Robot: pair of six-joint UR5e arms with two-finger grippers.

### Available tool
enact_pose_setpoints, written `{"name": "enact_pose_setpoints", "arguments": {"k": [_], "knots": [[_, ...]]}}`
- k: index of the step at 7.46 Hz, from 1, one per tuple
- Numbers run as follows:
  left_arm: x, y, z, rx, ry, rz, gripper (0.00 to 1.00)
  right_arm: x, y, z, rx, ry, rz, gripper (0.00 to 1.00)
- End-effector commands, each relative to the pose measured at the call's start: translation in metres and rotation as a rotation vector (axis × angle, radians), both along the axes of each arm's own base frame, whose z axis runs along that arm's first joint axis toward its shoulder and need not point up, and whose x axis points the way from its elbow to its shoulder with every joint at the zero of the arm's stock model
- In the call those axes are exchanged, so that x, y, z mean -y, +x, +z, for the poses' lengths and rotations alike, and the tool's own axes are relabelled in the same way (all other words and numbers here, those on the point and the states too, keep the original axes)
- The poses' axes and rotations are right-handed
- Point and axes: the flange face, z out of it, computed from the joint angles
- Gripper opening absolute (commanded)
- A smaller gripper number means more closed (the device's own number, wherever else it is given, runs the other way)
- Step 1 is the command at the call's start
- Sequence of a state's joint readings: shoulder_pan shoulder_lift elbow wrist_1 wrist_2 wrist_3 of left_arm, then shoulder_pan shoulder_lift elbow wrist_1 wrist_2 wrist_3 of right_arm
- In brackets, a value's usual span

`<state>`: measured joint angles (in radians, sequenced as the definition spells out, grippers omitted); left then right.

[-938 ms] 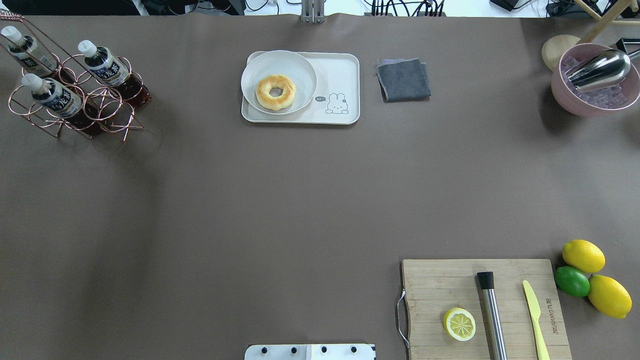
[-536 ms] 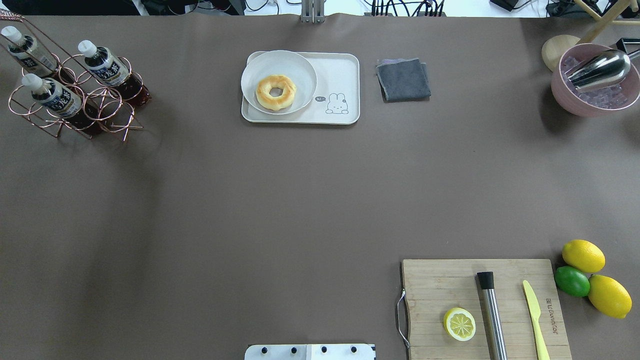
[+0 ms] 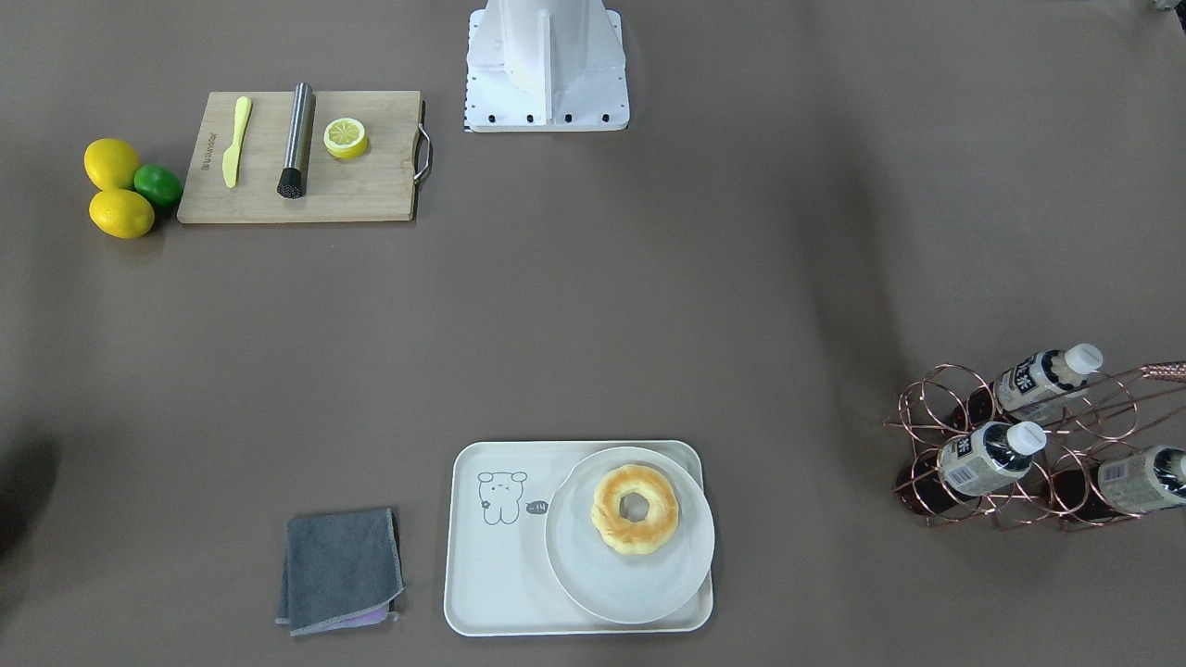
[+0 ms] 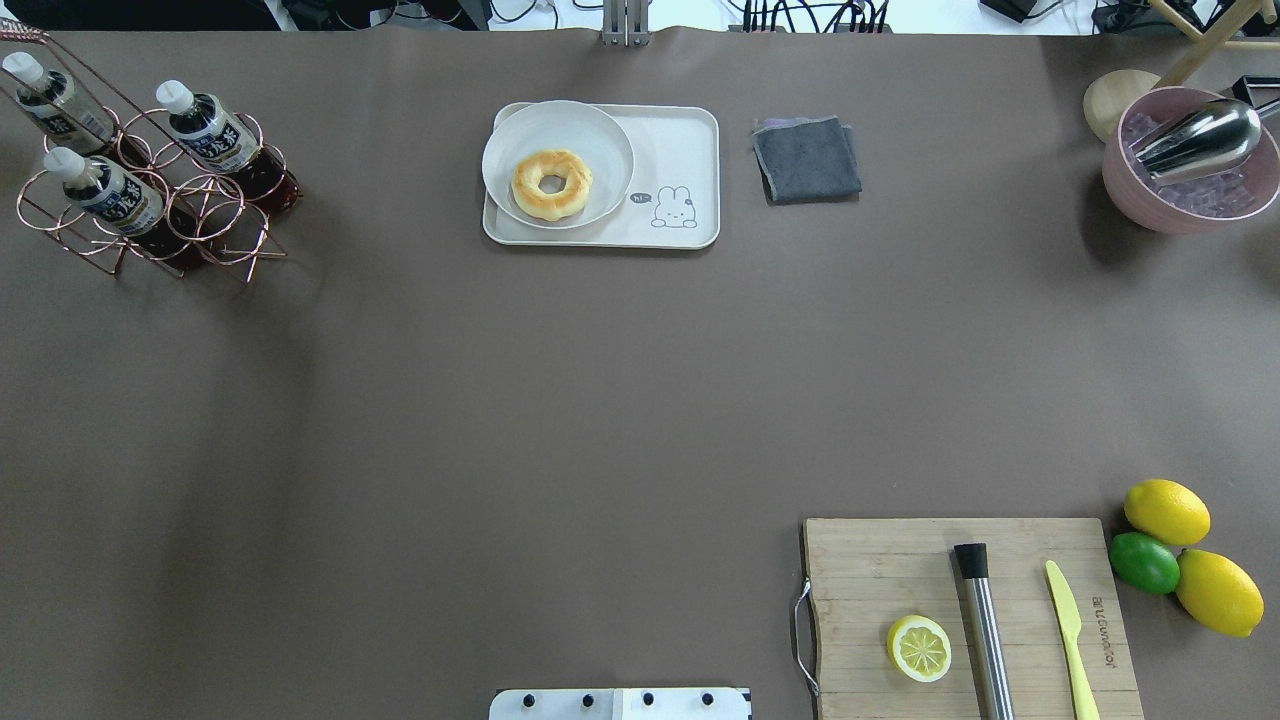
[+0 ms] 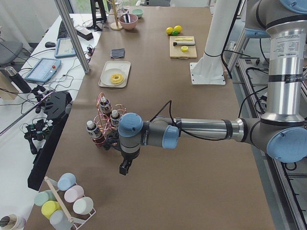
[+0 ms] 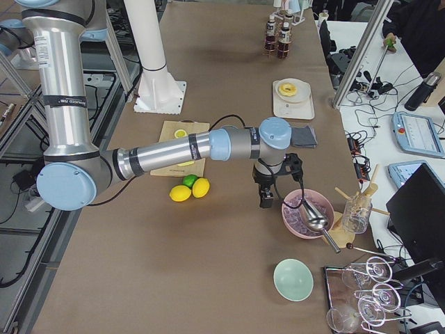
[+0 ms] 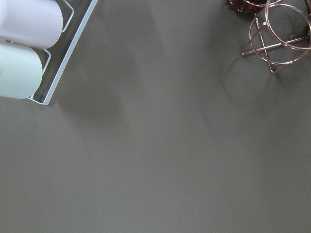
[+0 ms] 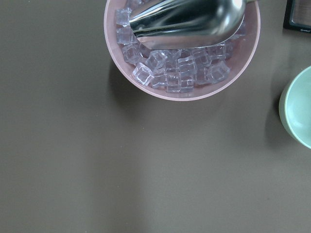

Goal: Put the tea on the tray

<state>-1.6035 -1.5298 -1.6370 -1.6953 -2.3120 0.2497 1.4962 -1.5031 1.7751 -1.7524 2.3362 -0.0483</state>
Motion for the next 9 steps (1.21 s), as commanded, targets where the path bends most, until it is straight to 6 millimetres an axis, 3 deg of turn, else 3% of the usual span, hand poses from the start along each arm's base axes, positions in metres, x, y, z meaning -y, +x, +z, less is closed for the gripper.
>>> {"name": "enact_pose_setpoints", "arguments": {"k": [1,2,4,6,7,9], "knots": [[-0.005,0.001,-0.013,-0.037,0.029,0.010,0.98,0.000,0.000,-0.002,0.003,0.000,0.003,1.00],[-0.002,0.001,-0.018,-0.041,0.038,0.009,0.98,0.000,0.000,-0.002,0.006,0.000,0.003,1.00],[-0.002,0.016,-0.063,-0.081,0.020,-0.061,0.98,0.001,-0.001,0.004,0.004,-0.011,0.001,1.00],[-0.005,0.077,-0.124,-0.130,-0.042,-0.106,0.98,-0.002,0.000,0.007,0.004,-0.017,0.002,1.00],[-0.007,0.112,-0.146,-0.155,-0.067,-0.115,0.98,-0.003,0.000,0.008,0.003,-0.020,0.002,1.00],[-0.001,0.160,-0.173,-0.224,-0.119,-0.175,0.98,-0.006,0.001,0.006,0.002,-0.016,0.002,1.00]]}}
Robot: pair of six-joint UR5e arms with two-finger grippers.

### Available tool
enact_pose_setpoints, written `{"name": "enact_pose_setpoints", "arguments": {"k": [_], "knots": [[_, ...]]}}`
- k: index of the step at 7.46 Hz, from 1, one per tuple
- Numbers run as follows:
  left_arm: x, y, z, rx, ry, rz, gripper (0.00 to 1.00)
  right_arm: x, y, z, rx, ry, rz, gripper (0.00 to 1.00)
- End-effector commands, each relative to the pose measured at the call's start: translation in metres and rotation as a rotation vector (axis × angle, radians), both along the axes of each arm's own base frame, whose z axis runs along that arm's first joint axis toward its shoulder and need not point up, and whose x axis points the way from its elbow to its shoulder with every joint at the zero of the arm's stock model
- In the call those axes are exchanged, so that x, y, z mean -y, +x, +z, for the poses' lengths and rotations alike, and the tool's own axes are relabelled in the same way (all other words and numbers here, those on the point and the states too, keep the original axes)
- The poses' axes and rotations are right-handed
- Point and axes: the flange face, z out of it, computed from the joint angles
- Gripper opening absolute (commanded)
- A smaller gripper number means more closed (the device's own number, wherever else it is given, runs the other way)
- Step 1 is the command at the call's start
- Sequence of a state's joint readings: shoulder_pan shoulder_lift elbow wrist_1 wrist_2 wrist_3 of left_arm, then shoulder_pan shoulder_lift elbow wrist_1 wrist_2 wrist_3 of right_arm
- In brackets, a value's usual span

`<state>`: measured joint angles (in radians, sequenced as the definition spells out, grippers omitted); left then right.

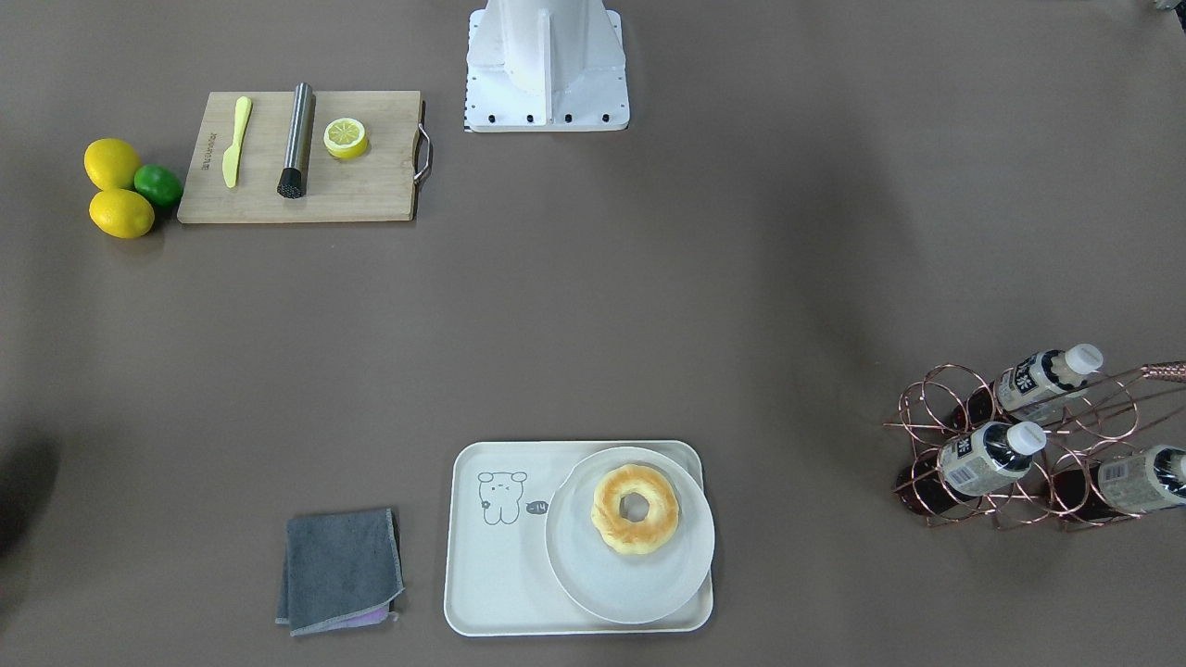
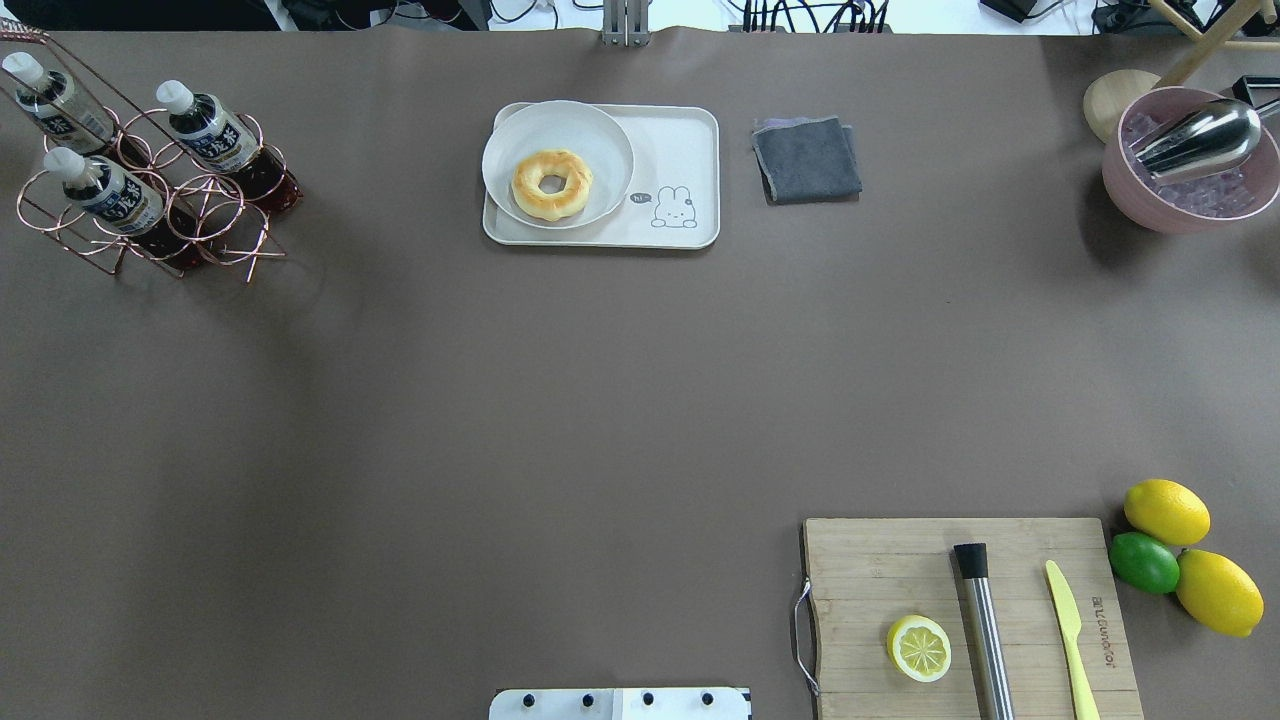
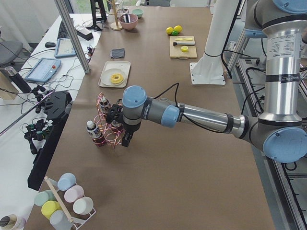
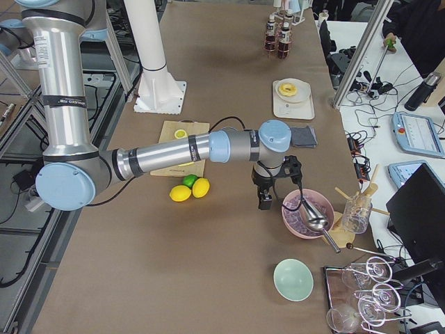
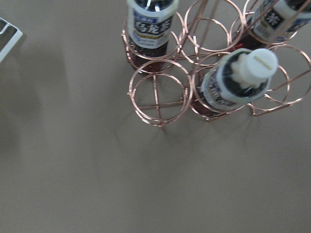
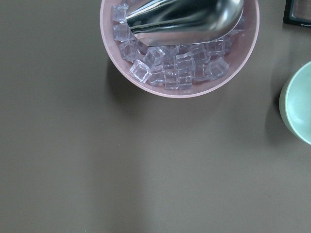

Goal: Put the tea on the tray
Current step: 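Lower the left gripper onto a tea bottle in the copper rack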

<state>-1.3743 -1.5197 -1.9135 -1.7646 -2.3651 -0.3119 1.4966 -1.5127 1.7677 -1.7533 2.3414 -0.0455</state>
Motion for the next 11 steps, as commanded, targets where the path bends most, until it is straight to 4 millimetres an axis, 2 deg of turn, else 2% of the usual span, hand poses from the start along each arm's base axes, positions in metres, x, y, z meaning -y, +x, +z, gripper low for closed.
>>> {"name": "enact_pose_setpoints", "arguments": {"k": [1,2,3,4,9,11], "knots": [[0.019,0.065,-0.043,-0.035,-0.014,-0.043,0.98,-0.001,0.001,-0.003,-0.003,0.007,-0.001,1.00],[0.042,0.084,-0.046,-0.034,-0.019,-0.029,0.98,0.002,0.001,-0.001,-0.008,0.005,0.000,1.00],[0.063,0.092,-0.044,-0.032,-0.028,-0.028,0.98,0.003,0.001,-0.003,-0.008,0.008,0.001,1.00],[0.074,0.095,-0.043,-0.029,-0.033,-0.030,0.98,0.003,0.001,-0.002,-0.009,0.007,0.001,1.00],[0.093,0.087,-0.039,0.062,0.012,-0.094,0.98,0.001,0.001,0.001,-0.007,-0.004,0.005,1.00],[0.092,0.087,-0.038,0.058,0.014,-0.091,0.97,0.000,0.001,0.001,-0.007,-0.005,0.005,1.00]]}}
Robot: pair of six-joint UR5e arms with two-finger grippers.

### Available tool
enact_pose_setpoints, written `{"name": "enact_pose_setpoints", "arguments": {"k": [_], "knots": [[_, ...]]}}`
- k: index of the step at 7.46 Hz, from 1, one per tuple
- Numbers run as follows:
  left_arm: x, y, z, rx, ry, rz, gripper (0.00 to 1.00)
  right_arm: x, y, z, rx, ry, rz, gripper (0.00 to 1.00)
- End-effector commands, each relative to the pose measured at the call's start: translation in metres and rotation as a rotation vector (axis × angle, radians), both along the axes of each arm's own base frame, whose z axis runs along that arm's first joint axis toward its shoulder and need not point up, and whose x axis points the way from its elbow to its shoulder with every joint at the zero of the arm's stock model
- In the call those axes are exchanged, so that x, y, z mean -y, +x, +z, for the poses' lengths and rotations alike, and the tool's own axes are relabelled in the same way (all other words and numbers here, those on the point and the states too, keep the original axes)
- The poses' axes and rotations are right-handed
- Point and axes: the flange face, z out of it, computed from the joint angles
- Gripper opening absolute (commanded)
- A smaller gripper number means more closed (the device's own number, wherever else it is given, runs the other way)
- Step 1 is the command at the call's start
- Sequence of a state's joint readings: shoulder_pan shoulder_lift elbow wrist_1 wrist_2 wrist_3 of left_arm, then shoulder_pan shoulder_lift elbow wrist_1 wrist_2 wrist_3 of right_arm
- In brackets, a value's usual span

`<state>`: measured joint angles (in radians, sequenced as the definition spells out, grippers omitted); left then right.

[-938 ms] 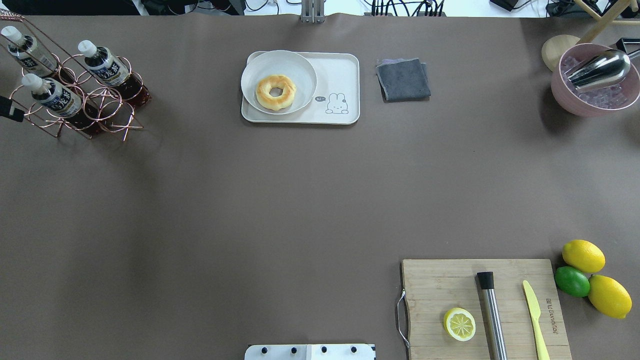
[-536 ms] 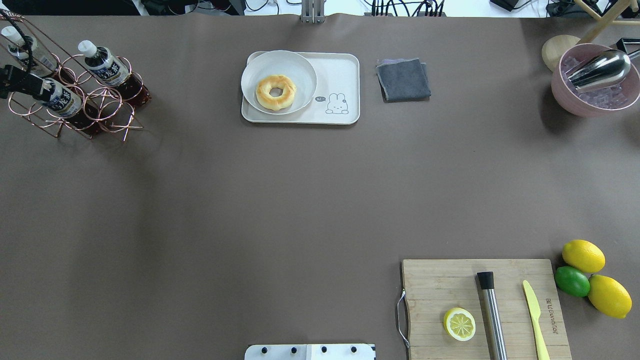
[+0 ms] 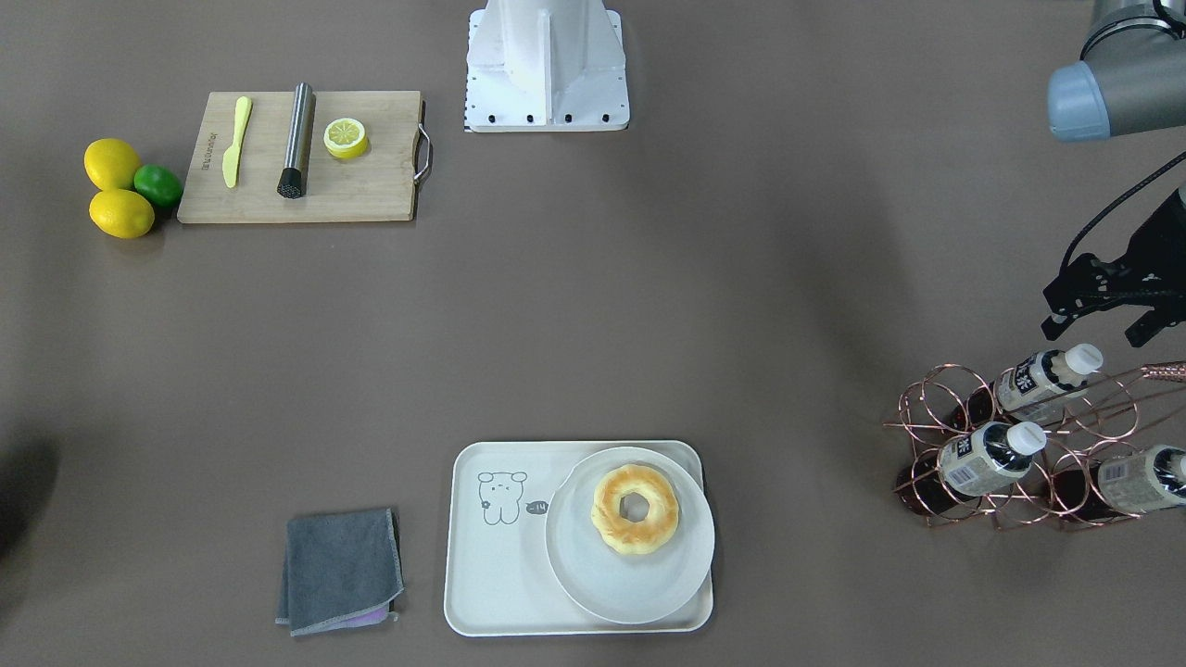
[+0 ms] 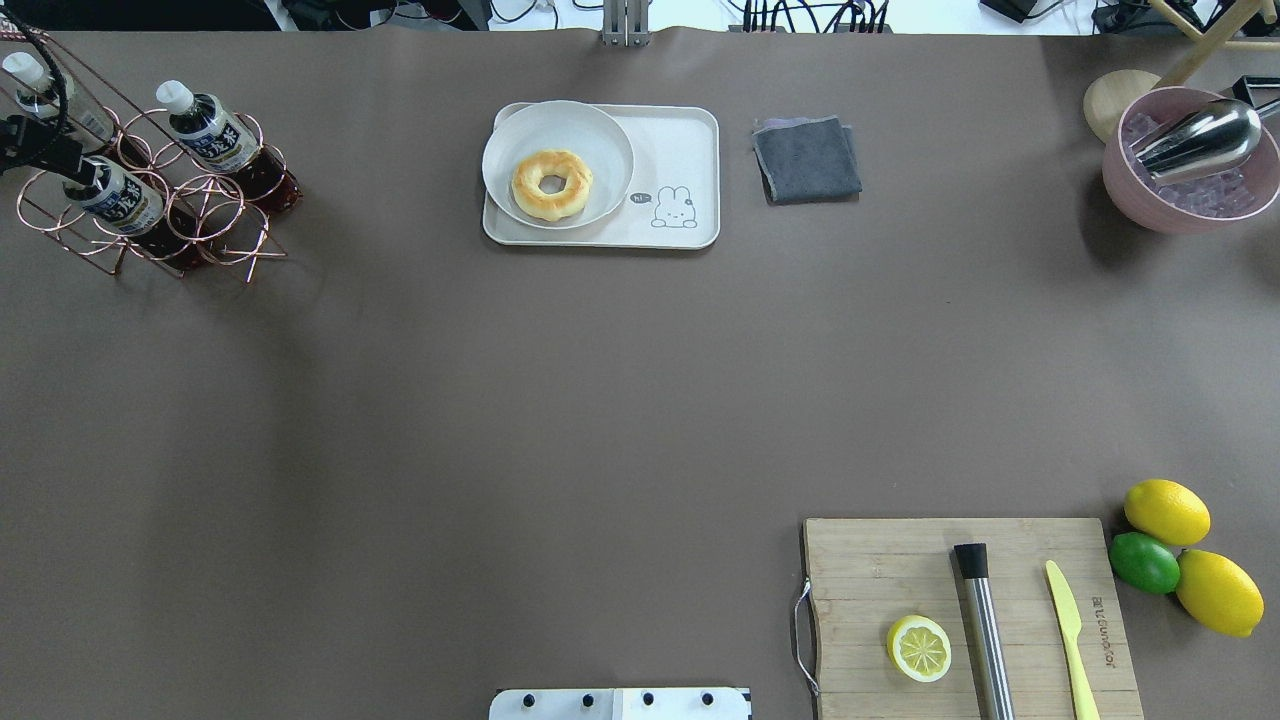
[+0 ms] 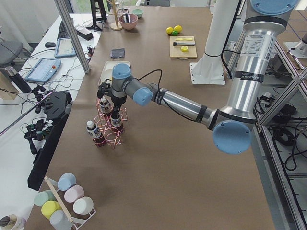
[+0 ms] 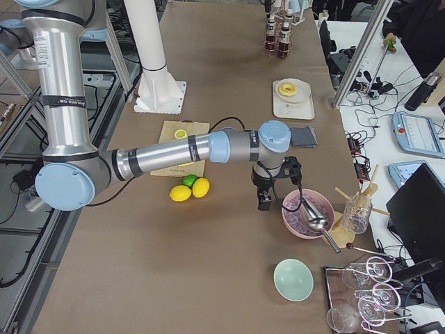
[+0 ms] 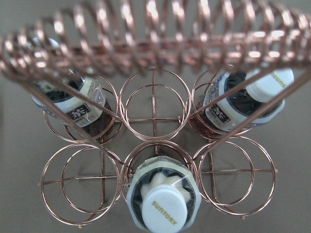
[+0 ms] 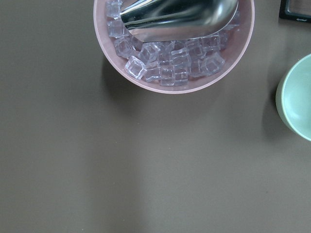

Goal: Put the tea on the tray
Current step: 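Lower the left gripper onto a tea bottle in the copper rack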

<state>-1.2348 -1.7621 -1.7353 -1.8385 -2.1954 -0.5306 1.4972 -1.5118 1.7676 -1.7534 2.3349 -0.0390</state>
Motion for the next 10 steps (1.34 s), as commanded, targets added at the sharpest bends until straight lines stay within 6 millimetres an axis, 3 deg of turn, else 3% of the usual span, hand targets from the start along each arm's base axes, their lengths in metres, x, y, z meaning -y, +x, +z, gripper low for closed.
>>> {"name": "enact_pose_setpoints", "arguments": {"k": [1,5,7,9,10], "knots": [[0.000,0.001,0.000,0.000,0.004,0.003,0.97,0.001,0.000,-0.001,-0.003,0.003,0.000,1.00],[0.009,0.008,0.001,0.006,0.006,0.006,0.97,0.002,0.001,-0.002,-0.016,-0.008,0.018,1.00],[0.023,0.013,-0.003,0.006,0.009,0.007,0.97,0.001,0.001,-0.001,-0.017,-0.011,0.020,1.00],[0.025,0.013,-0.003,0.006,0.012,0.007,0.86,0.000,0.001,-0.001,-0.015,-0.011,0.019,1.00],[0.023,0.011,-0.001,0.013,0.030,0.026,0.87,0.000,0.001,-0.001,-0.015,-0.011,0.019,1.00]]}}
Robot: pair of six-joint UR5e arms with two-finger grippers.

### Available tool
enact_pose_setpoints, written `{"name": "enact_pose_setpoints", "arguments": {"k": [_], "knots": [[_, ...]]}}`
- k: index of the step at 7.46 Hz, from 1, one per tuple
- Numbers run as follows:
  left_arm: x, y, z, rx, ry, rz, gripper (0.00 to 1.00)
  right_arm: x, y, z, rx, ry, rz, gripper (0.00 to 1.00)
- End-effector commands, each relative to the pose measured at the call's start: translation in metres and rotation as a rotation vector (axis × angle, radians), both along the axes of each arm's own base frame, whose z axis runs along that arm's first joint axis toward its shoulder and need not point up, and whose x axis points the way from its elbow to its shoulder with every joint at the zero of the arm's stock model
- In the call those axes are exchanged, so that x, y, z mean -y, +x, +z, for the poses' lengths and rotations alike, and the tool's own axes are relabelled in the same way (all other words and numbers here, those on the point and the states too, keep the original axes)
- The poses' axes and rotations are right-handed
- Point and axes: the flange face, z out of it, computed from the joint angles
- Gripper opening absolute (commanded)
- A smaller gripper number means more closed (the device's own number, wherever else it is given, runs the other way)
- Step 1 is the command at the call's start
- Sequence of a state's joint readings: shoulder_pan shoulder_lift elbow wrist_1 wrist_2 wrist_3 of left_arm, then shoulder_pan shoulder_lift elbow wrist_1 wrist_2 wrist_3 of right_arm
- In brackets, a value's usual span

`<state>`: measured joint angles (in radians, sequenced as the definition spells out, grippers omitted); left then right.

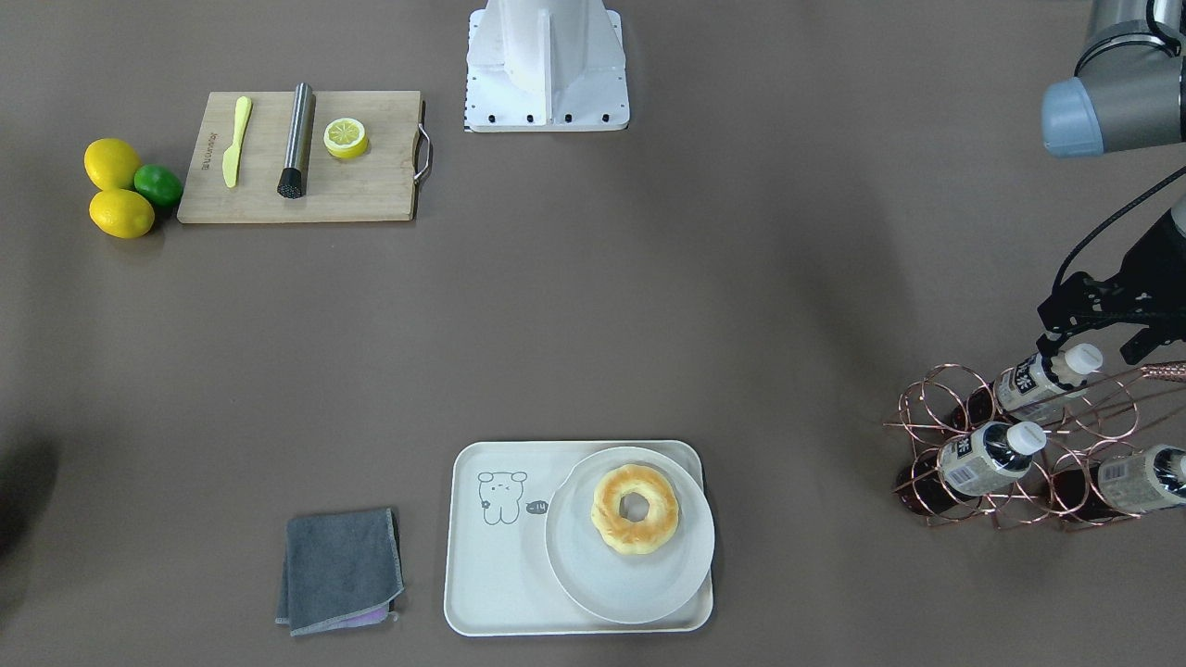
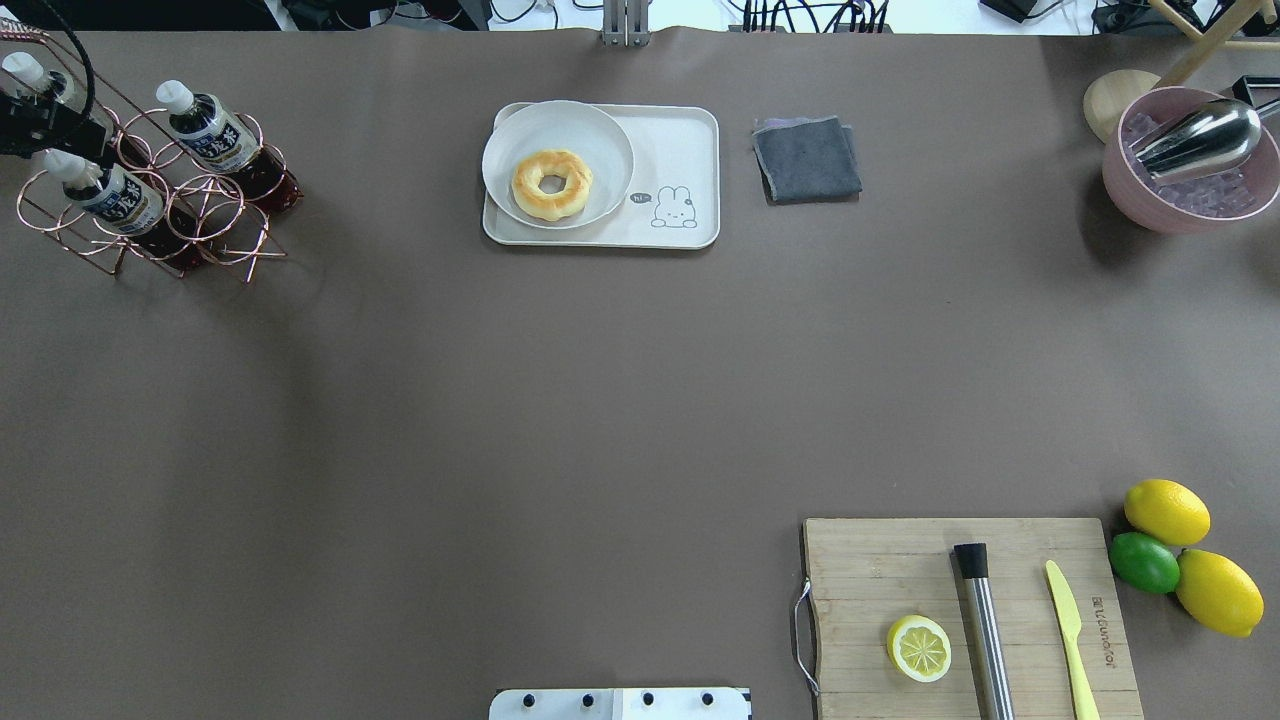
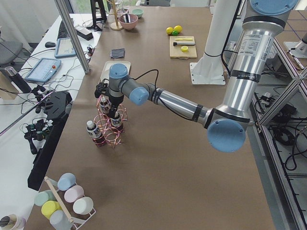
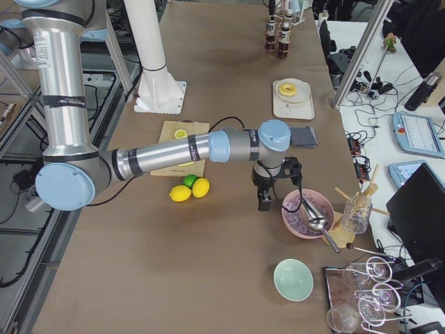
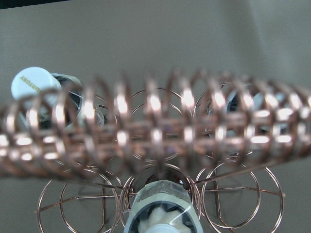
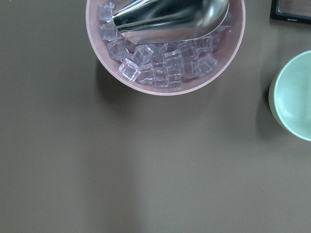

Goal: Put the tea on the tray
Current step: 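Lower the left gripper onto a tea bottle in the copper rack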

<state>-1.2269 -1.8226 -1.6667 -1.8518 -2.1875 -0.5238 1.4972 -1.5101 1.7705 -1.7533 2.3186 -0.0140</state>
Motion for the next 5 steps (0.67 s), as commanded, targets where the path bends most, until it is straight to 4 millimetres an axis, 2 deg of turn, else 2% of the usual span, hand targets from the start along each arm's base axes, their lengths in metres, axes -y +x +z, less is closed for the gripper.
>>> {"name": "enact_pose_setpoints", "arguments": {"k": [1,3,4,5], "knots": [[-0.0030,-0.0032,0.0070,0.016,0.025,0.030,0.91,-0.0004,0.0000,-0.0002,0.001,0.001,-0.001,1.00],[-0.0056,-0.0040,0.0120,0.017,0.019,0.031,0.90,-0.0005,0.0000,-0.0009,0.001,0.003,-0.001,1.00],[-0.0054,-0.0049,0.0113,0.014,0.023,0.027,0.78,-0.0005,0.0000,-0.0009,0.001,0.003,-0.001,1.00],[-0.0079,-0.0057,0.0142,0.015,0.018,0.028,0.51,-0.0005,0.0000,-0.0009,0.001,0.003,-0.001,1.00]]}}
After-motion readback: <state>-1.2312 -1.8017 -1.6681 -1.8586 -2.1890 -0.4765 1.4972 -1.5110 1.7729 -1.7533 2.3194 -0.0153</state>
